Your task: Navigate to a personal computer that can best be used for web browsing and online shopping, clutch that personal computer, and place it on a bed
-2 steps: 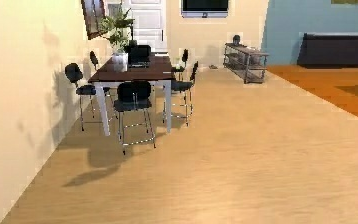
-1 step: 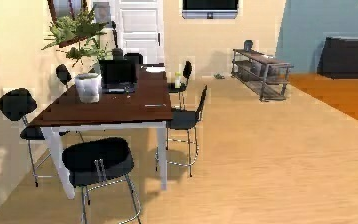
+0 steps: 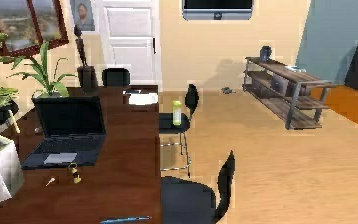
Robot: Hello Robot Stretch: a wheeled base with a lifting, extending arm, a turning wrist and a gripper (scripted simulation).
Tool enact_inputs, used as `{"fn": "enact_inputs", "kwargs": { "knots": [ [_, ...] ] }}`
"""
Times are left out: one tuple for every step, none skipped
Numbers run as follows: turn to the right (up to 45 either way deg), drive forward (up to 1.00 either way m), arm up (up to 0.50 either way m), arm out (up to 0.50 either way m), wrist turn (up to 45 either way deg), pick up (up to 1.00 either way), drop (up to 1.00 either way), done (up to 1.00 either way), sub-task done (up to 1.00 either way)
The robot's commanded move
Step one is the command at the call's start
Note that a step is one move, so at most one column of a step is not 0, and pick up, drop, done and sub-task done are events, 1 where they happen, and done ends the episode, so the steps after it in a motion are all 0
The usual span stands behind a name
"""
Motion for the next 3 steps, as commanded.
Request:
{"fn": "enact_inputs", "kwargs": {
  "knots": [
    [24.0,0.0,0.0,0.0,0.0,0.0,0.0,0.0,0.0],
    [0.0,0.05,0.0,0.0,0.0,0.0,0.0,0.0,0.0],
    [-45.0,0.0,0.0,0.0,0.0,0.0,0.0,0.0,0.0]
  ]
}}
